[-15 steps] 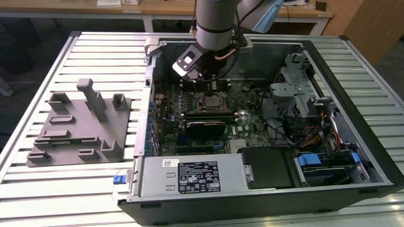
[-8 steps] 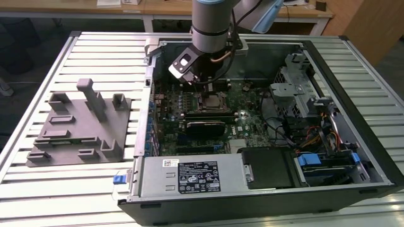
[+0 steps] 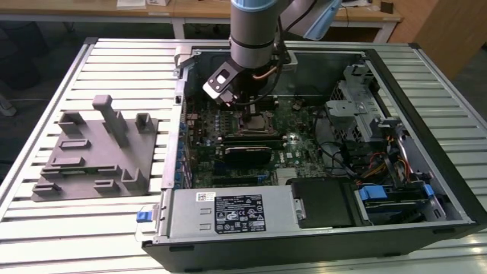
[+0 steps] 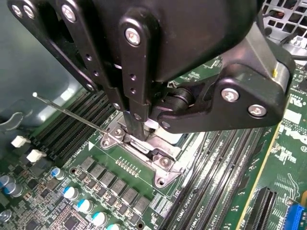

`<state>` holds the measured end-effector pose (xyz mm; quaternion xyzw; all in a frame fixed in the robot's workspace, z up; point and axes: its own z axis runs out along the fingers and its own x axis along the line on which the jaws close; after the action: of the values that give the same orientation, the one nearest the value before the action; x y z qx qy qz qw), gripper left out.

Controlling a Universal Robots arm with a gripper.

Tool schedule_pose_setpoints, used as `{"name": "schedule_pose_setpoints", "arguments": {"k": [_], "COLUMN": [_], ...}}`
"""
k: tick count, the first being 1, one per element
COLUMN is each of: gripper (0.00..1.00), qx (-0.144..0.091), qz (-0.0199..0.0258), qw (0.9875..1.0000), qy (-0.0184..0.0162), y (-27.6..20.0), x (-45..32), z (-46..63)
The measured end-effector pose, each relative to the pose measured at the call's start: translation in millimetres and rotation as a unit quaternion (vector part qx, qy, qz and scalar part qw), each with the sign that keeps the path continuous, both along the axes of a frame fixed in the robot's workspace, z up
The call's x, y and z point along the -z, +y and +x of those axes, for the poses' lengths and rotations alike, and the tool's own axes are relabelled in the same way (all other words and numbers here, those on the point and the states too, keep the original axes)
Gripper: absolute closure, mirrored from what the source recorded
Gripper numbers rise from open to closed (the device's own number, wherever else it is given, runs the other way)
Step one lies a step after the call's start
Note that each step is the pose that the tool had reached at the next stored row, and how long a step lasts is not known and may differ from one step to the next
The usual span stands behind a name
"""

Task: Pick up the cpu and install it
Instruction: 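Close the cpu cover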

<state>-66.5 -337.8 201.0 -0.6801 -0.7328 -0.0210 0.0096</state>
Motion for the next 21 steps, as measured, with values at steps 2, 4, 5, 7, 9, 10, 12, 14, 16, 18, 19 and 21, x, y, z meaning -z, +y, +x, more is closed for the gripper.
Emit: {"name": "schedule_pose_setpoints", "arguments": {"k": [2,4,5,7,9,10,12,14,16,18,19,21], "gripper": [0.89,0.89,0.89,0.89,0.89,0.89,0.89,0.89,0.89,0.89,0.89,0.89], "qx": [0.000,0.000,0.000,0.000,0.000,0.000,0.000,0.000,0.000,0.000,0.000,0.000], "qz": [-0.0001,0.0004,0.0007,0.0011,0.0013,0.0013,0.0016,0.0017,0.0018,0.0017,0.0017,0.0019], "qw": [1.0000,1.0000,1.0000,1.0000,1.0000,1.0000,1.0000,1.0000,1.0000,1.0000,1.0000,1.0000], "qy": [0.0001,0.0000,0.0000,0.0000,0.0002,0.0002,0.0002,0.0001,0.0001,0.0001,0.0002,0.0001], "y": [-0.1,0.0,0.0,0.0,0.0,-0.1,-0.1,0.0,0.0,0.0,0.0,-0.1], "x": [0.3,0.6,0.9,1.3,1.8,1.8,1.8,0.7,-2.4,-6.0,-7.3,-7.3], "z": [0.0,1.4,2.7,5.3,7.8,8.8,9.9,10.0,10.1,10.1,10.1,10.4]}}
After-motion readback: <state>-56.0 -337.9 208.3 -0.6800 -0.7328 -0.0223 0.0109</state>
